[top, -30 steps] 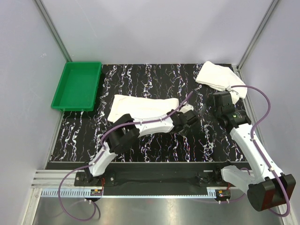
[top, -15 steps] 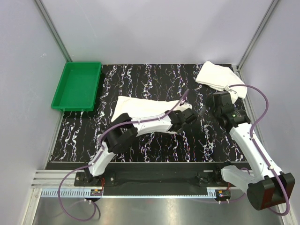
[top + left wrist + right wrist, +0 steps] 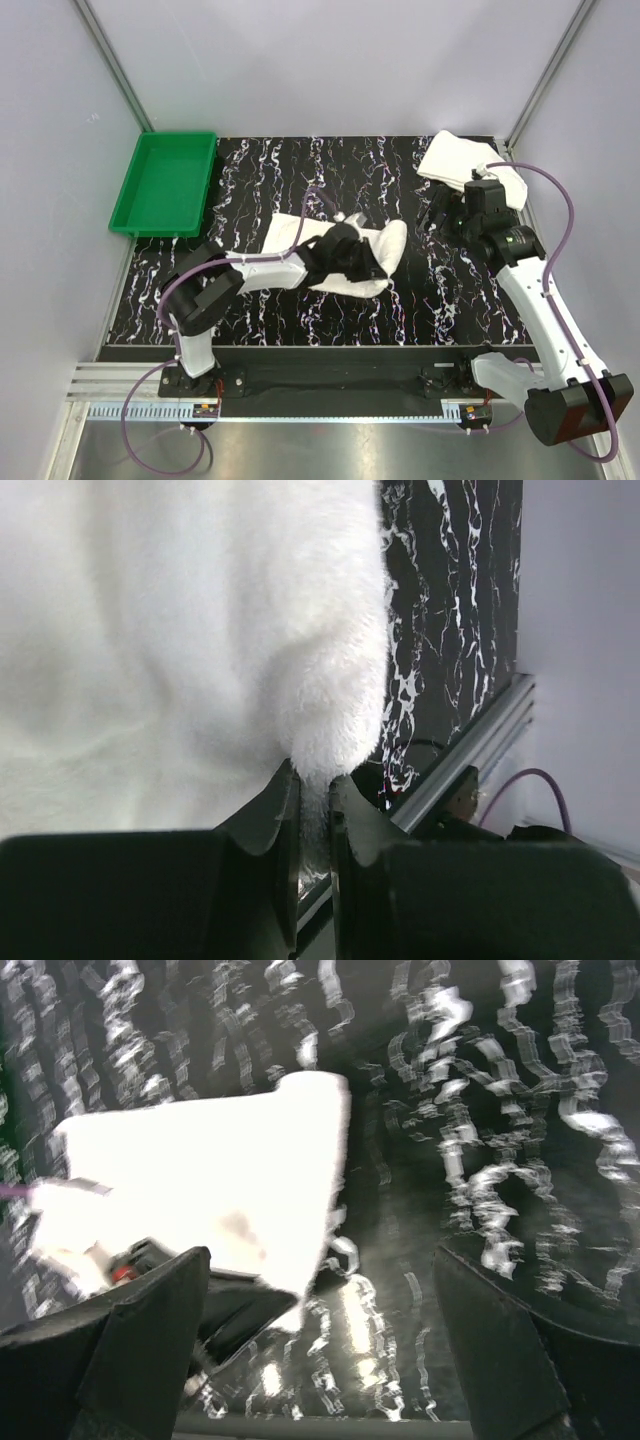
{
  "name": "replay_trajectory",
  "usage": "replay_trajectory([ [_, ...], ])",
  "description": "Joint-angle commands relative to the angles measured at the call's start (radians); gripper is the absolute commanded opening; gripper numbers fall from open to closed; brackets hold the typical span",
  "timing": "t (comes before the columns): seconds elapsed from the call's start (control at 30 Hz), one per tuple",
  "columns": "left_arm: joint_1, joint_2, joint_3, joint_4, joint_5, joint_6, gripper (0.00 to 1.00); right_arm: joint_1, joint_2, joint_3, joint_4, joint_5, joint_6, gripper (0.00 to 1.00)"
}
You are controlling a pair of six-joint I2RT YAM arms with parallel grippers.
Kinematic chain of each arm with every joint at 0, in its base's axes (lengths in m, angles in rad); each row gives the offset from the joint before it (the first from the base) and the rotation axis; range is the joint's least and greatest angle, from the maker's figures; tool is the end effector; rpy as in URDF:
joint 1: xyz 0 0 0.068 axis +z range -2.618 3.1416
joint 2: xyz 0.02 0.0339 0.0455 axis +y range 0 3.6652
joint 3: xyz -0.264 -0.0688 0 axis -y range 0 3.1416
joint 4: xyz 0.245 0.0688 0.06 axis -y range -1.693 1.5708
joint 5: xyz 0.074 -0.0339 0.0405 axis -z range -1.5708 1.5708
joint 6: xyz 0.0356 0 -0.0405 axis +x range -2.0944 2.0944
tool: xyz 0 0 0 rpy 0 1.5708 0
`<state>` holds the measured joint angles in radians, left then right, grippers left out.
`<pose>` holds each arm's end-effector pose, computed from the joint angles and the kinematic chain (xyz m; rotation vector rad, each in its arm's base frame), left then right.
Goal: Roll the towels
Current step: Roll the towel
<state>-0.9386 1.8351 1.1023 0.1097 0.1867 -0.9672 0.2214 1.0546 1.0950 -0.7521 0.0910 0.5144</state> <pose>0.2309 -0.3264 0.1854 0.0837 2.4839 -1.1723 0.2104 0.0440 0.3415 0.3823 2.2627 0.2805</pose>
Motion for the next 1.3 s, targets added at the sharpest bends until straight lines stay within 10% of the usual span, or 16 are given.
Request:
replay_trajectory([
  [0.0,0.023,-0.052,-0.137,0.364,0.111,-0.198,0.00,-0.004,0.018,-0.018,0.088,-0.213,-0.004,1.00],
  [0.8,0.116,-0.076,-0.578,1.027,0.076,-0.748,0.00,-0.004,0.059,-0.121,0.321,-0.525,0.076,1.00],
  [1.13,0.127,-0.260,-0.573,0.648,0.000,-0.676,0.00,-0.004,0.119,-0.231,0.464,-0.629,0.124,0.98],
  [1.27,0.150,-0.332,-0.553,0.455,-0.018,-0.630,0.00,-0.004,0.151,-0.282,0.536,-0.663,0.137,0.75],
])
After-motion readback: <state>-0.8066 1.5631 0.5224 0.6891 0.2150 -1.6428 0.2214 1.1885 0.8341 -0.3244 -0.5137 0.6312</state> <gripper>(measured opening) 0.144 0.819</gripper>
